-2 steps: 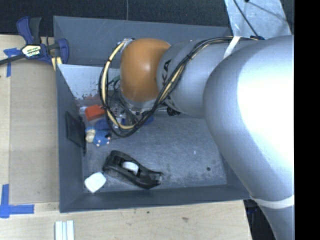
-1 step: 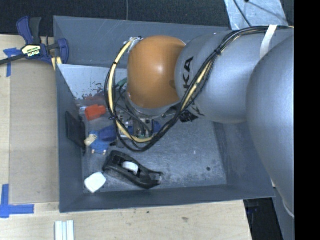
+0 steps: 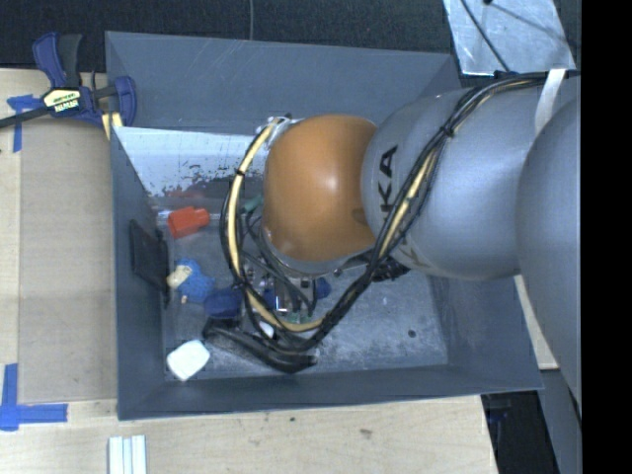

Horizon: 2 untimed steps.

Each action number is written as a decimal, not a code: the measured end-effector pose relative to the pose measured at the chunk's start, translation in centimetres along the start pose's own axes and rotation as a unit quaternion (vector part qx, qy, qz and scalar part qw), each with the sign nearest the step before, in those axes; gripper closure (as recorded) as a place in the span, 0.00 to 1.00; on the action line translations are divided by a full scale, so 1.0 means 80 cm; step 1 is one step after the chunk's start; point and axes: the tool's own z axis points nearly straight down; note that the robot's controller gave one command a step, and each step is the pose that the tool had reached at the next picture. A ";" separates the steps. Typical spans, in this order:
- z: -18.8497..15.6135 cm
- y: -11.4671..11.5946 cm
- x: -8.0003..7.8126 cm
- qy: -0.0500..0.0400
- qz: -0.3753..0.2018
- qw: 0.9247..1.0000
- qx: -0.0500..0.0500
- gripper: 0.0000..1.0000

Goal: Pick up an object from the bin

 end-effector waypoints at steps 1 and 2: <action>-0.204 0.053 -0.046 -0.007 -0.064 0.998 -0.003 1.00; -0.239 0.043 -0.034 -0.005 -0.177 0.984 -0.001 1.00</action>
Offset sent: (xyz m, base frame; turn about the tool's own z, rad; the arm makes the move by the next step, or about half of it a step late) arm 0.0386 0.0382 0.1576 -0.1270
